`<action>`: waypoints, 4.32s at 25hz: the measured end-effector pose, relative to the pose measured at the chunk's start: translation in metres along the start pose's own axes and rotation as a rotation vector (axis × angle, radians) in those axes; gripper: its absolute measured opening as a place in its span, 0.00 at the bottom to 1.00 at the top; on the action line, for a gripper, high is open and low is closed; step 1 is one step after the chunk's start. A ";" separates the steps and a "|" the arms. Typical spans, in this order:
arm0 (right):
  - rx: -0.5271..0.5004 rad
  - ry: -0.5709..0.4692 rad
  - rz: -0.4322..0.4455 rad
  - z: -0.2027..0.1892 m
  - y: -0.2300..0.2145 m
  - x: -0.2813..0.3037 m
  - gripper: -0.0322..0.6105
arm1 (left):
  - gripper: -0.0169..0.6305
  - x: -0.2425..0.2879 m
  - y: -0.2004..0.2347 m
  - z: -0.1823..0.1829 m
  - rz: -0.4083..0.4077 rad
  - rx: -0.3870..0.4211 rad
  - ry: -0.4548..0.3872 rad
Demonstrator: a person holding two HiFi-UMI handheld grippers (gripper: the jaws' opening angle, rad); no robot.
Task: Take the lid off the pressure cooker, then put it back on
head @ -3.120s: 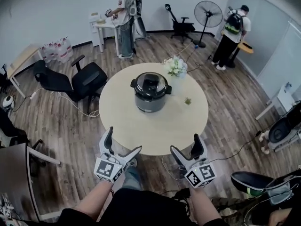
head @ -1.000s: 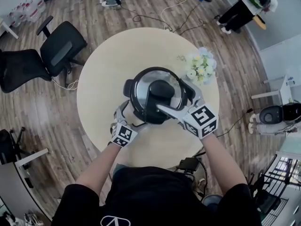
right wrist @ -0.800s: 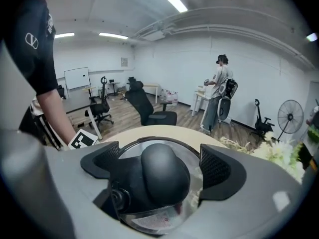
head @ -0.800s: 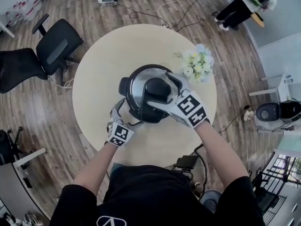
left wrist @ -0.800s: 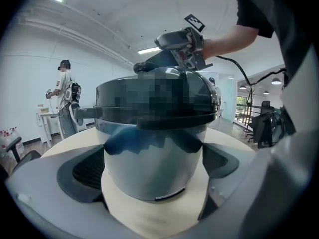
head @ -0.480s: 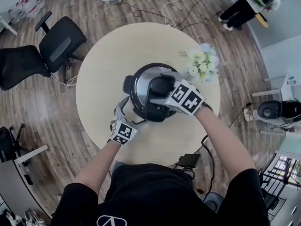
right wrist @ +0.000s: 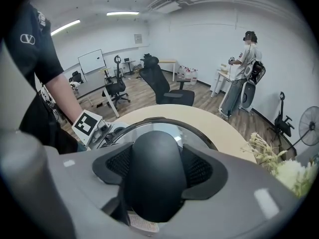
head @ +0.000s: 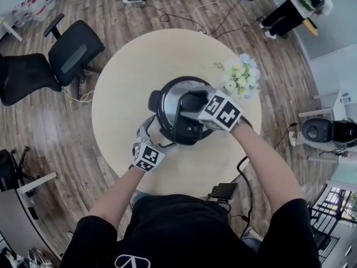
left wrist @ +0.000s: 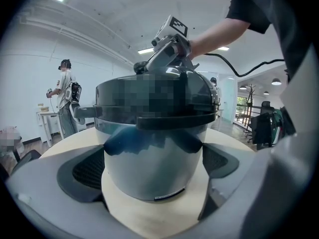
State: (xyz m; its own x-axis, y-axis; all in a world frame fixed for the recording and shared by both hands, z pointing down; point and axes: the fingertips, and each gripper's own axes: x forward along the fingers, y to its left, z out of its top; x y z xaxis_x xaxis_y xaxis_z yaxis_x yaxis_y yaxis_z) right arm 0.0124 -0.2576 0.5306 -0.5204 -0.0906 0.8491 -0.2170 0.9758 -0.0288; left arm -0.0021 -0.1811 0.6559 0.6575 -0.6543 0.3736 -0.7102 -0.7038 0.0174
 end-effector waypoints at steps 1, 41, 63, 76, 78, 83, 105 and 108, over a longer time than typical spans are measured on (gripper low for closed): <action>0.003 0.000 -0.004 0.000 0.000 0.001 0.54 | 0.94 0.000 0.001 0.000 0.001 0.000 0.000; 0.414 -0.083 -0.370 -0.003 -0.028 -0.008 0.54 | 0.94 0.004 -0.002 -0.002 0.010 0.004 0.025; 0.488 -0.046 -0.332 0.008 -0.028 -0.056 0.53 | 0.94 0.002 0.000 -0.003 0.014 0.007 0.021; 0.490 -0.033 -0.276 -0.007 0.010 -0.117 0.53 | 0.94 0.003 0.000 -0.004 0.015 0.010 0.018; 0.503 -0.037 -0.274 -0.015 0.019 -0.128 0.53 | 0.94 0.003 0.000 -0.004 0.015 0.011 0.018; 0.539 -0.033 -0.314 -0.052 0.036 -0.154 0.52 | 0.94 0.003 -0.001 -0.003 0.016 0.017 0.010; 0.837 0.056 -0.487 -0.252 0.084 -0.177 0.52 | 0.94 0.002 -0.003 0.006 0.017 0.024 0.013; 0.856 0.081 -0.469 -0.273 0.089 -0.150 0.52 | 0.94 0.002 -0.003 0.006 0.017 0.026 0.009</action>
State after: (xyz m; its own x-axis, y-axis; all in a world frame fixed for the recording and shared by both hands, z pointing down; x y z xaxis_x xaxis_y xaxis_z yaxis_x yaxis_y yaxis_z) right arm 0.2970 -0.1026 0.5446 -0.1774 -0.3870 0.9048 -0.9298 0.3671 -0.0253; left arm 0.0025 -0.1820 0.6505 0.6431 -0.6635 0.3824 -0.7141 -0.6999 -0.0134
